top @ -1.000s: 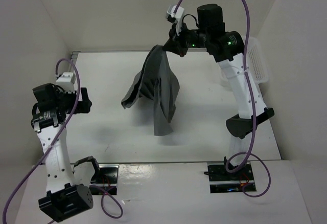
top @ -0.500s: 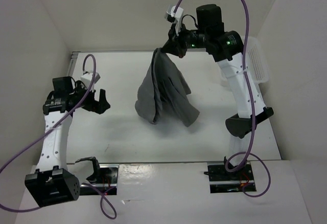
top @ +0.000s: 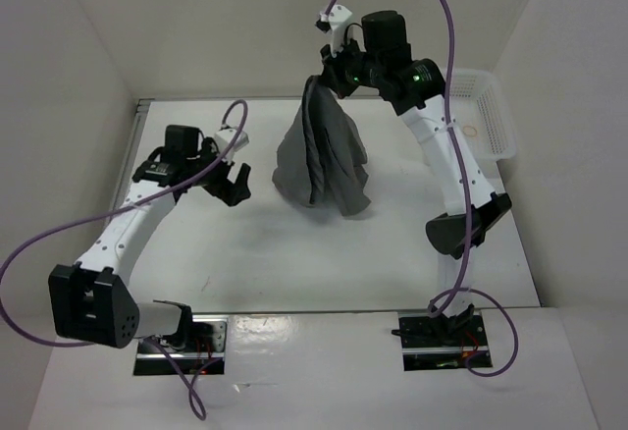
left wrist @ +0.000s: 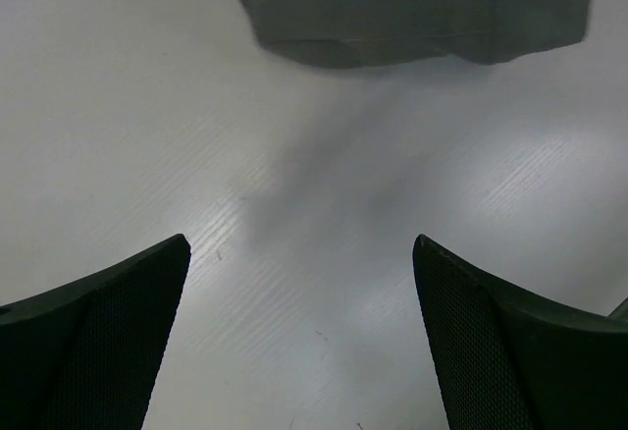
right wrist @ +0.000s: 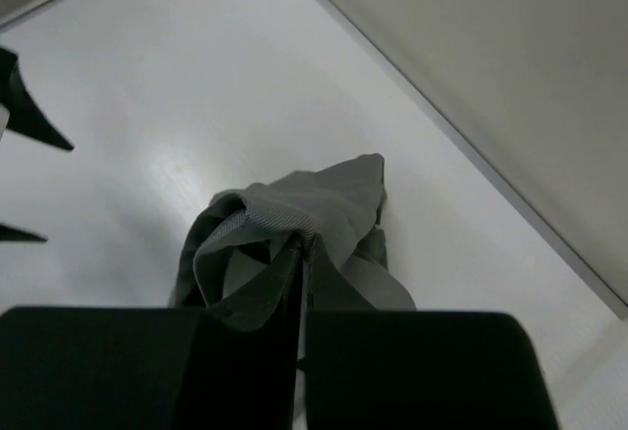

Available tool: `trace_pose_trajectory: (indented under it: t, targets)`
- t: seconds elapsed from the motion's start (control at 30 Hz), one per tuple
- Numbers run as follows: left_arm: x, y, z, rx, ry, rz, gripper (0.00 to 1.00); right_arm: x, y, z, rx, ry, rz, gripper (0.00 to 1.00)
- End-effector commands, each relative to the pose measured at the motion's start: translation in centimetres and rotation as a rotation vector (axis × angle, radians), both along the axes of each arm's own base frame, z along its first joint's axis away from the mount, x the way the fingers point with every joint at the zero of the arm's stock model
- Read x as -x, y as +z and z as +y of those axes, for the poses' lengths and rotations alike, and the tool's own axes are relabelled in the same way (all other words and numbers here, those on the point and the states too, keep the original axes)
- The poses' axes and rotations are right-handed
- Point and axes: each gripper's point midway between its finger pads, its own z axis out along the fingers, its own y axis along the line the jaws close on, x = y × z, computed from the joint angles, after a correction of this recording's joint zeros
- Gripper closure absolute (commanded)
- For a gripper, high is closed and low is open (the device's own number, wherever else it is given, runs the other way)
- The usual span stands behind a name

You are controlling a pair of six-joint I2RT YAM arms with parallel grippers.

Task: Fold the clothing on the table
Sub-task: Flatten the skirt out

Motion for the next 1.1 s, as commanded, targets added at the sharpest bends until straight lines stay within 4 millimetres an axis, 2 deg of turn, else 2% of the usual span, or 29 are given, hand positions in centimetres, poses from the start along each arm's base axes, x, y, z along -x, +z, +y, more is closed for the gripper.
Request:
trace_pose_trajectory:
  t: [0.0,0.03,0.1,0.17,0.2,0.23,0.3,0.37,0.43,0.47,0.67,0.7,0.73,0.8,0.9,0.93,0.97,1.07]
  targets:
    - [-1.7,0.7,-2.5,-0.010,-0.046,-0.052,0.00,-3.2,1.7,-1.9,-0.009,-0.196,-0.103,1.00]
    - [-1.6,-0.3,-3.9,-0.019,-0.084,-0.031,0.00,-3.6,1.2,-2.1,0.000,-0.216,-0.101,1.00]
    - [-2.3,-0.9,-5.0,-0.051,-0.095,-0.041,0.01,-4.2,0.6,-2.7,0.026,-0.253,-0.105,1.00]
    - [-2.4,-2.4,-6.5,-0.094,-0.110,-0.026,0.03,-4.3,0.0,-2.8,0.037,-0.261,-0.096,1.00]
    - [-3.0,-2.2,-7.2,-0.094,-0.105,-0.047,0.05,-4.1,0.0,-2.9,0.038,-0.261,-0.094,1.00]
    - [-3.3,-3.0,-7.5,-0.114,-0.104,-0.041,0.09,-4.2,-0.4,-2.9,0.044,-0.261,-0.086,1.00]
    - [-4.4,-3.5,-8.1,-0.147,-0.057,-0.068,0.12,-3.9,-0.3,-3.0,0.050,-0.257,-0.092,1.00]
    - [-5.0,-3.5,-8.5,-0.164,-0.018,-0.095,0.14,-4.0,-0.9,-3.2,0.062,-0.265,-0.082,1.00]
    - [-5.8,-3.8,-8.4,-0.201,0.031,-0.129,0.14,-3.9,-1.3,-3.5,0.080,-0.271,-0.080,1.00]
    - [-5.8,-4.6,-8.5,-0.220,0.035,-0.124,0.14,-3.7,-0.7,-3.8,0.083,-0.277,-0.097,1.00]
    - [-6.6,-5.6,-10.7,-0.306,0.169,-0.213,0.14,-3.9,-1.1,-4.2,0.102,-0.293,-0.098,1.00]
    - [-6.2,-6.2,-11.3,-0.328,0.158,-0.211,0.14,-3.9,-1.1,-4.2,0.102,-0.293,-0.098,1.00]
    - [-6.3,-5.6,-11.9,-0.314,0.165,-0.222,0.14,-3.9,-1.1,-4.2,0.102,-0.293,-0.098,1.00]
    - [-5.6,-6.2,-13.4,-0.313,0.137,-0.206,0.14,-4.0,-1.0,-4.4,0.105,-0.303,-0.100,1.00]
    - [-5.5,-6.1,-14.2,-0.318,0.162,-0.211,0.14,-4.0,-1.0,-4.5,0.108,-0.311,-0.101,1.00]
    - [-5.4,-6.2,-13.9,-0.333,0.170,-0.208,0.14,-4.0,-1.0,-4.5,0.108,-0.311,-0.101,1.00]
    - [-5.4,-5.8,-14.5,-0.317,0.168,-0.215,0.14,-3.8,-0.6,-4.6,0.103,-0.312,-0.109,1.00]
    - [-5.5,-6.2,-14.3,-0.346,0.227,-0.232,0.14,-3.9,-0.6,-4.8,0.113,-0.317,-0.116,1.00]
